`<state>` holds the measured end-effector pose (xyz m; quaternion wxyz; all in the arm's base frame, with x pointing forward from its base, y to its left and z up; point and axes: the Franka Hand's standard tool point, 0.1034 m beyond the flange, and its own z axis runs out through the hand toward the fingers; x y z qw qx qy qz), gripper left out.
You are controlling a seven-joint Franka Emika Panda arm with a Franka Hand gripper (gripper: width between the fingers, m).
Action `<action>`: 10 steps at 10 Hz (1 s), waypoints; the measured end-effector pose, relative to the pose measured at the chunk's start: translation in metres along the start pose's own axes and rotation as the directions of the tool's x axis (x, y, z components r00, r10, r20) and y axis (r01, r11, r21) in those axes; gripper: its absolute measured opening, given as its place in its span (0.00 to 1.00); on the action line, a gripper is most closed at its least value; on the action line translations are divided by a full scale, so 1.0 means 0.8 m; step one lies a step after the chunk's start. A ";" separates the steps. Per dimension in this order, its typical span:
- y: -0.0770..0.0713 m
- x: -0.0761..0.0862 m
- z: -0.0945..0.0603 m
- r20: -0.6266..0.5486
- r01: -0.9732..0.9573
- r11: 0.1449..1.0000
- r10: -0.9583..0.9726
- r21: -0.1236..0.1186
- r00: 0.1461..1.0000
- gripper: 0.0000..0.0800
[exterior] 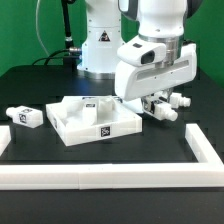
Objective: Assemble one leg
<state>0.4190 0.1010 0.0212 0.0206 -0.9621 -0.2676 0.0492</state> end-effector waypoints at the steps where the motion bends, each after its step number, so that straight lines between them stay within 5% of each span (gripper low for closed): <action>1: -0.008 0.000 0.004 0.007 -0.006 1.000 0.006 0.004 1.000 0.36; 4: -0.018 0.002 0.006 0.010 0.003 1.000 -0.003 0.003 1.000 0.36; 6: -0.018 0.002 0.006 0.010 0.004 1.000 -0.004 0.003 1.000 0.65; 7: -0.017 0.002 0.004 0.011 0.013 1.000 -0.013 0.003 1.000 0.65; 8: -0.008 0.000 -0.010 0.019 0.050 0.999 -0.050 -0.001 0.999 0.78; 10: 0.024 0.001 -0.046 0.023 0.104 0.995 -0.104 -0.012 0.994 0.80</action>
Offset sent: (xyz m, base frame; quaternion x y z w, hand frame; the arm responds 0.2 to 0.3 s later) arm 0.0000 0.0000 0.0000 0.0000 0.0000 0.0000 1.0000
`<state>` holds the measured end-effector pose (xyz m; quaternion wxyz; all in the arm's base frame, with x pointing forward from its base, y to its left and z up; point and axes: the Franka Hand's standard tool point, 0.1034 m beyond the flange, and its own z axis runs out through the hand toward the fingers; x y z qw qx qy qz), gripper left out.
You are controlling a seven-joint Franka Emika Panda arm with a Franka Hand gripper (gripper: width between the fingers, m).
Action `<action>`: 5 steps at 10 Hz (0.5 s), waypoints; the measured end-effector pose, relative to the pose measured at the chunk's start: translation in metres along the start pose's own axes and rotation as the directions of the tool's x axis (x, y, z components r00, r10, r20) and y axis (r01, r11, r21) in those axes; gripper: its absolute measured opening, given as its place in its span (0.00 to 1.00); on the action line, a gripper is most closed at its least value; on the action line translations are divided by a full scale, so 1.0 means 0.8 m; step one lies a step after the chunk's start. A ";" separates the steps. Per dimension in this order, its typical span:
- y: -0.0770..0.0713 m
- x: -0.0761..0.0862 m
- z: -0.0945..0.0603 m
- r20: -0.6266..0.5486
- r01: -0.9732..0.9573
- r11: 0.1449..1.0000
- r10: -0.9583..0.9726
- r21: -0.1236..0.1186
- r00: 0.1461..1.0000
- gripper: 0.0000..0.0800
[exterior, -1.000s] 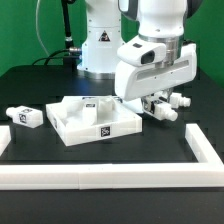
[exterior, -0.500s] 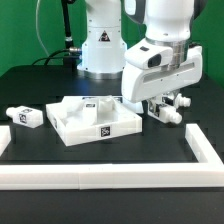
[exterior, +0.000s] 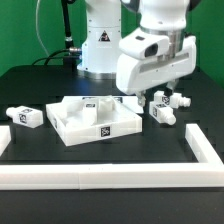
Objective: Assemble one leg
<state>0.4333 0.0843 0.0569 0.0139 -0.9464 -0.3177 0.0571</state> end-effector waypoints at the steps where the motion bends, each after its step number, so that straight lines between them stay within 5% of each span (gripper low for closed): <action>1: 0.016 -0.001 -0.009 0.002 0.016 1.000 -0.016 -0.001 1.000 0.81; 3: 0.050 -0.010 -0.017 -0.005 0.002 1.000 -0.002 0.003 1.000 0.81; 5: 0.041 -0.007 -0.015 -0.001 0.010 1.000 -0.010 0.006 1.000 0.81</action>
Offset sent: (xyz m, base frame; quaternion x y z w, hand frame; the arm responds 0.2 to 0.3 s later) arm 0.0000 0.0000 0.0000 0.0000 0.0000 0.0000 1.0000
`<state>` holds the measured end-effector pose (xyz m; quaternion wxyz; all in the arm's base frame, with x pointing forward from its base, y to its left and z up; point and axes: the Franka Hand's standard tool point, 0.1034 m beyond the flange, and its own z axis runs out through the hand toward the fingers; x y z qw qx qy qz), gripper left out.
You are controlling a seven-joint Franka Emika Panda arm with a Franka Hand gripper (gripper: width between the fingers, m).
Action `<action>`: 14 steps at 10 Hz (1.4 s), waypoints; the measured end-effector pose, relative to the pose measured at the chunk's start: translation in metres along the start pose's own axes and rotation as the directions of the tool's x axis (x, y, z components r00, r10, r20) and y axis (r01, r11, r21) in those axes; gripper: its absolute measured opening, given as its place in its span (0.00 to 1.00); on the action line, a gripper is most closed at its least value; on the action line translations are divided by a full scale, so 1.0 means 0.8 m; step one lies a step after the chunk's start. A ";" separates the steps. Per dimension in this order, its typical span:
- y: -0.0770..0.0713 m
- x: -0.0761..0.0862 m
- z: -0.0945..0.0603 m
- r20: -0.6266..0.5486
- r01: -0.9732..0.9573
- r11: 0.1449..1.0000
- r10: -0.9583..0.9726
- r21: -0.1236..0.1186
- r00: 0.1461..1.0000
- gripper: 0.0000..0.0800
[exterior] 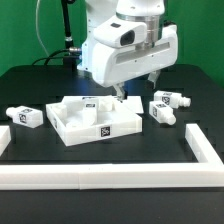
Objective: Assemble one leg
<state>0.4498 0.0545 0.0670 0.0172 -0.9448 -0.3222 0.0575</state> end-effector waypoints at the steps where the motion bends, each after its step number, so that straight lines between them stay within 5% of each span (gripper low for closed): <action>1: 0.001 -0.001 0.000 0.000 -0.002 1.000 0.002 0.000 1.000 0.81; 3: 0.002 -0.002 0.001 0.001 -0.004 1.000 0.004 0.000 1.000 0.81; 8: 0.104 -0.059 0.003 0.010 -0.046 0.999 0.046 -0.009 0.999 0.81; 13: 0.112 -0.058 0.012 0.023 -0.023 1.000 0.023 0.004 0.999 0.81; 14: 0.139 -0.069 0.016 0.037 -0.001 1.000 0.001 0.011 0.999 0.81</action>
Offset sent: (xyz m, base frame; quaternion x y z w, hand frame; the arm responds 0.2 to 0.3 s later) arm 0.0111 -0.0630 -0.0009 -0.0404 -0.0497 0.0507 0.9967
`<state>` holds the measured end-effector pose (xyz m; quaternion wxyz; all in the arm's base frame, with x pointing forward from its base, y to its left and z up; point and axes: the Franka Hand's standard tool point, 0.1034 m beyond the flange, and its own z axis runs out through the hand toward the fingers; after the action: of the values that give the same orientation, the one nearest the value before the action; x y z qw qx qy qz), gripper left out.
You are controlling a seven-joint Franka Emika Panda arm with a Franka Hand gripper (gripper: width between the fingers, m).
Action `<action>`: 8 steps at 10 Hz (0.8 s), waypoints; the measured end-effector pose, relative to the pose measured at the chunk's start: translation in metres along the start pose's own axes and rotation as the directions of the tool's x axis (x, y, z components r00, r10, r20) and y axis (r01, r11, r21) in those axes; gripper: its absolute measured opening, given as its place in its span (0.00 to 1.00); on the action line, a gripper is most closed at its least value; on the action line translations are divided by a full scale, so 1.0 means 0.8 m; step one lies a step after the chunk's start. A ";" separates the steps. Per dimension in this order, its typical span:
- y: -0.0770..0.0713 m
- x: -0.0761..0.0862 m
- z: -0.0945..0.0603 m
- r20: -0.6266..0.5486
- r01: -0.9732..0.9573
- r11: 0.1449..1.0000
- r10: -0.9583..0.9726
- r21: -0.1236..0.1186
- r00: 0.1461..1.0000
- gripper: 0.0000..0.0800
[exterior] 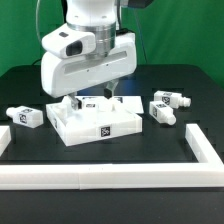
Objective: Assemble one leg
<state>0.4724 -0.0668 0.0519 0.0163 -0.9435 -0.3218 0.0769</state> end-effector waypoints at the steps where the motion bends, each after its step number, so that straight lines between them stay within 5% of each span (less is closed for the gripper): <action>1: 0.027 -0.004 0.000 0.013 0.000 1.000 0.000 0.003 1.000 0.81; 4: 0.058 -0.022 0.026 0.036 -0.005 1.000 0.005 0.011 0.999 0.81; 8: 0.057 -0.040 0.045 0.020 -0.011 1.000 0.011 0.012 1.000 0.81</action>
Offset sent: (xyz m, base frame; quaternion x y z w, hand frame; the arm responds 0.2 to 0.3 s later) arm -0.0003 -0.0356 -0.0311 0.0295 -0.0194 0.0066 0.9994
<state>0.4692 -0.1229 0.0166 0.0183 -0.9444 -0.3161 0.0884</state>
